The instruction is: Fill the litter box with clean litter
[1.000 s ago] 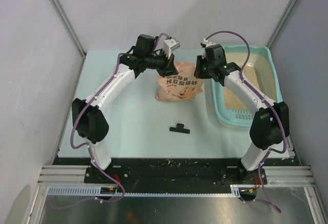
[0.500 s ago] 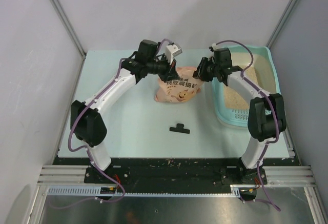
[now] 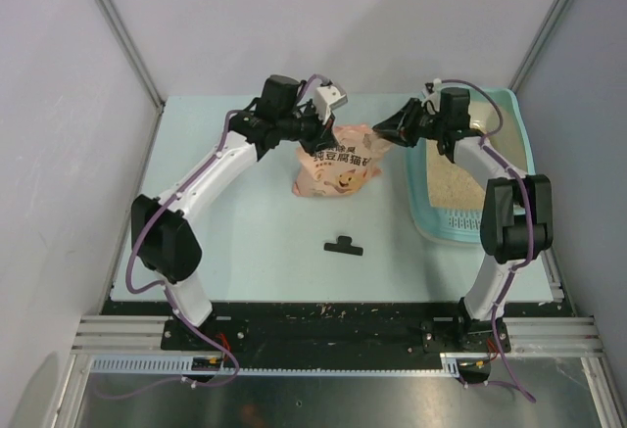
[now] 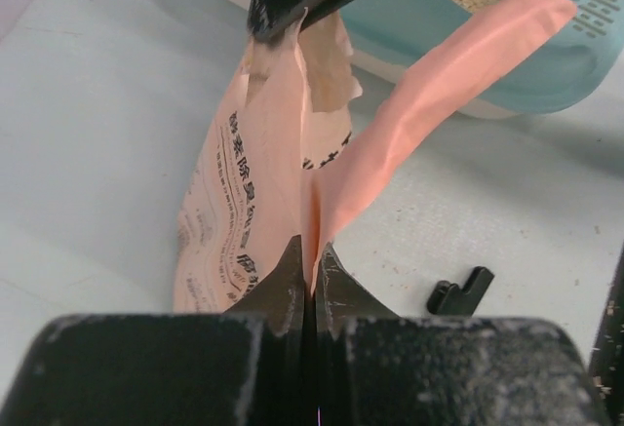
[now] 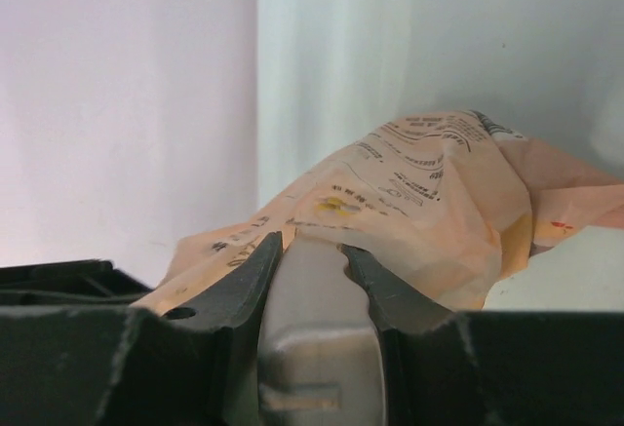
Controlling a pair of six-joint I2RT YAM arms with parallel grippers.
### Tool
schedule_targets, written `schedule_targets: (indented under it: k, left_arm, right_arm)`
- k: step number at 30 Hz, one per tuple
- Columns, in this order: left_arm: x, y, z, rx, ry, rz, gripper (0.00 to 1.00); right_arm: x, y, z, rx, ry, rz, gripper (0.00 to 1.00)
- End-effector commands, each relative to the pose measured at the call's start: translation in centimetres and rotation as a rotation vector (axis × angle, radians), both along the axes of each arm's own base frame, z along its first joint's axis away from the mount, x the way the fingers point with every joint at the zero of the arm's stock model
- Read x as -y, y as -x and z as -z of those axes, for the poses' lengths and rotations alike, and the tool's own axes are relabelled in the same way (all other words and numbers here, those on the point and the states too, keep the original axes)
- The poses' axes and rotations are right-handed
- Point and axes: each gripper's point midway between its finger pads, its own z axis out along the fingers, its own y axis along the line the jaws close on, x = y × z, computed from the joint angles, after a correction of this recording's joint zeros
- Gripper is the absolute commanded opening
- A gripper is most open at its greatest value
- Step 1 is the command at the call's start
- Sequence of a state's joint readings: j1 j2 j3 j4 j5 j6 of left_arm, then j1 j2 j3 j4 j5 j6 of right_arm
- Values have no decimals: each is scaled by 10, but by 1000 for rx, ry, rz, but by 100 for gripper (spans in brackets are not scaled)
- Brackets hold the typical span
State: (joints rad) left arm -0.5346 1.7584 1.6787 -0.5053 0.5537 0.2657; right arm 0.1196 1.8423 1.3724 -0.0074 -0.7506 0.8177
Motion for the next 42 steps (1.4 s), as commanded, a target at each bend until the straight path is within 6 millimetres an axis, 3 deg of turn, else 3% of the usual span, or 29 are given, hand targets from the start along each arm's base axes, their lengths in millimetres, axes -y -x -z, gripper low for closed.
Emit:
schedule_targets:
  k: [1,7,9,13,27,30,32,33,40,42]
  left_arm:
    - [-9,3,-45,201,-3,24,0]
    - [-21,-4,-41,289,-89,17,0]
    - [-23,-6,-40,305,-103,16,0]
    - [-24,-7,-40,314,-112,16,0]
    - [-26,-6,-43,345,-124,31,0]
    - [-25,-7,-45,345,-118,29,0]
    - [-23,-8,-43,336,-116,33,0]
    - [-23,-9,-44,336,-115,32,0]
    - [-20,-11,-44,331,-108,32,0]
    - [-19,-11,-46,327,-102,29,0]
  right_arm:
    - [10,4,-41,47,-147,-47,0]
    - [31,6,-45,29,-204,-46,0]
    - [49,2,-47,42,-211,-15,0]
    - [66,1,-47,15,-247,19,0]
    - [106,18,-74,41,-280,108,0]
    - [97,20,-70,53,-271,97,0]
    - [87,22,-41,-18,-283,96,0]
    - [84,23,-38,-24,-296,91,0]
    - [103,17,-32,-34,-311,129,0]
    - [104,14,-40,-14,-334,127,0]
